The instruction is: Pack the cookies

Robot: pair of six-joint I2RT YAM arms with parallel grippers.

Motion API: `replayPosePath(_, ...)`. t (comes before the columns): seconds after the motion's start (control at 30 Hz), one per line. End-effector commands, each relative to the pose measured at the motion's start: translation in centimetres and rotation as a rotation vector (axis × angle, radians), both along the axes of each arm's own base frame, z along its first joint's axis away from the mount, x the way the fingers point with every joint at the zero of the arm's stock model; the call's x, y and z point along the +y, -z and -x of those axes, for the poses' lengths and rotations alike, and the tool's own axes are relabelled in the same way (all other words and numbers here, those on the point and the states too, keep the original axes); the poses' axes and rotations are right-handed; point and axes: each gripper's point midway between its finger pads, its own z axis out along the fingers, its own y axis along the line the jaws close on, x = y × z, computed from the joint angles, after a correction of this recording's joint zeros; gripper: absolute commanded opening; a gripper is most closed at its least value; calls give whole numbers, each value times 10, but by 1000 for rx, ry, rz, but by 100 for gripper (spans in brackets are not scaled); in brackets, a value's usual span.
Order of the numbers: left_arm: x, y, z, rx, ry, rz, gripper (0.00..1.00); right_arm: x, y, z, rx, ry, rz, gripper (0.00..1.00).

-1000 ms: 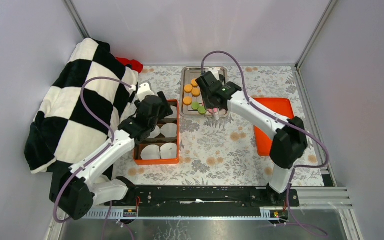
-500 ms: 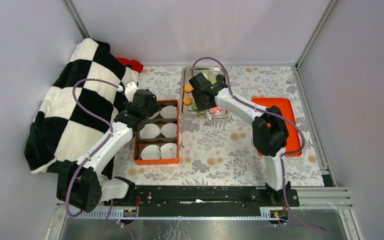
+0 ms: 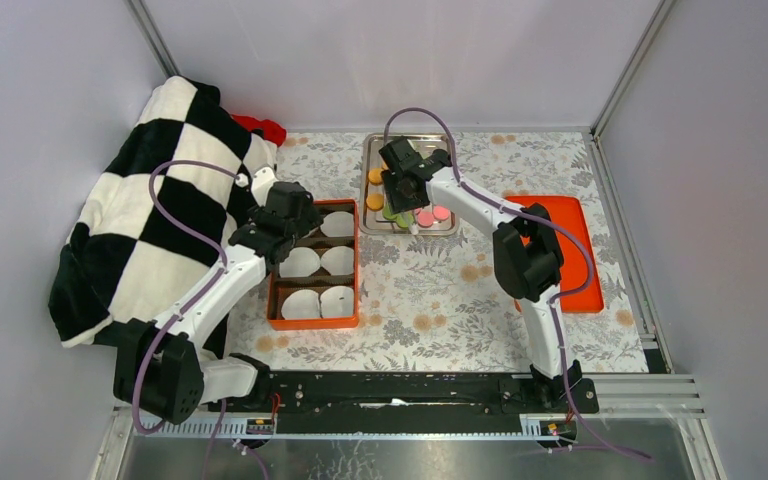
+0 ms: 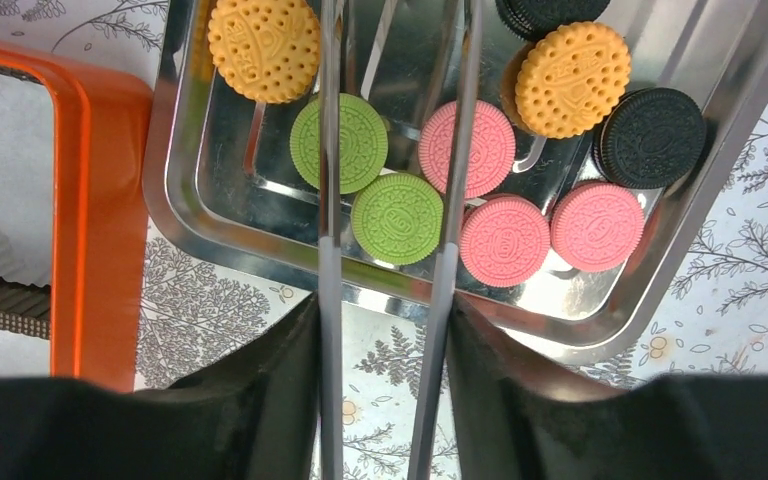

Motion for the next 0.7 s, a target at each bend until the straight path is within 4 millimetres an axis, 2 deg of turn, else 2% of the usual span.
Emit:
replayPosePath(0.0,2,8,2,11,-3,18,78,6,-15,-5,-18,1,-35,43)
replayPosePath(0.1,1,9,2,16,3,30,78,3,-23,-3,-28,10,-32,20)
replayPosePath(0.13,0,8,2,16,5,35,78,0,-28,-3,-38,14,-32,9)
replayPosePath(0.2,2,6,0,11,-2,50,78,-3,-43,-2,-63,22,-38,1)
replayPosePath(0.33,25,1,-9,-5,-66,157,78,-8,-85,8,-144,17,-63,0)
replayPosePath(0.47,50,5,-24,-17,-144,309,76,-3,-124,33,-208,-28,-89,0)
replayPosePath(0.57,55,9,-33,5,-160,327,75,13,-135,62,-214,-94,-90,0)
replayPosePath(0.67,52,10,-37,13,-152,340,74,35,-134,95,-187,-180,-101,0)
